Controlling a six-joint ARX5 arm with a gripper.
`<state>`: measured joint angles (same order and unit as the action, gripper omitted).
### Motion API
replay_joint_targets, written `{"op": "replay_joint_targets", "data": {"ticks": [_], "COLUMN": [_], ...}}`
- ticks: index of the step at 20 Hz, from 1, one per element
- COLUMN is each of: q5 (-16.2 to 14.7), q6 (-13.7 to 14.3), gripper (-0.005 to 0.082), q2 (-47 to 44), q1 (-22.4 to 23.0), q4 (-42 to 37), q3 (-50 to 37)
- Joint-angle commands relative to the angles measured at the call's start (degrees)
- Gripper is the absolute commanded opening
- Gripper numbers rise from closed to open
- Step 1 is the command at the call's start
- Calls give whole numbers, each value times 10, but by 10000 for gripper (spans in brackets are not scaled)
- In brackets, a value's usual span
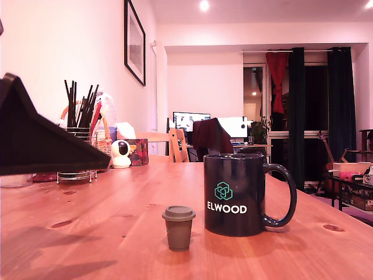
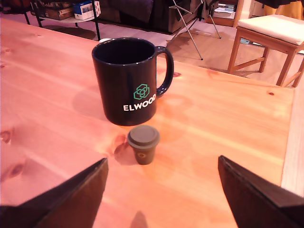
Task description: Pick the coffee capsule and then drop it inside the coffee cup in front of you
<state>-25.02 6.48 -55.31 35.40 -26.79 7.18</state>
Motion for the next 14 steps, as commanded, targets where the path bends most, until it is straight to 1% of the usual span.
{"op": "replay_joint_targets", "data": {"ticks": [1, 3, 7, 14], "q5": [1, 3, 16, 40], "q6": [3, 0, -4, -1], "gripper": [672, 672, 672, 672], "q2": [-15, -28, -60, -129], "q1": [0, 0, 0, 0], "q4": [5, 28, 76, 135], "q3": [-3, 11, 54, 121]}}
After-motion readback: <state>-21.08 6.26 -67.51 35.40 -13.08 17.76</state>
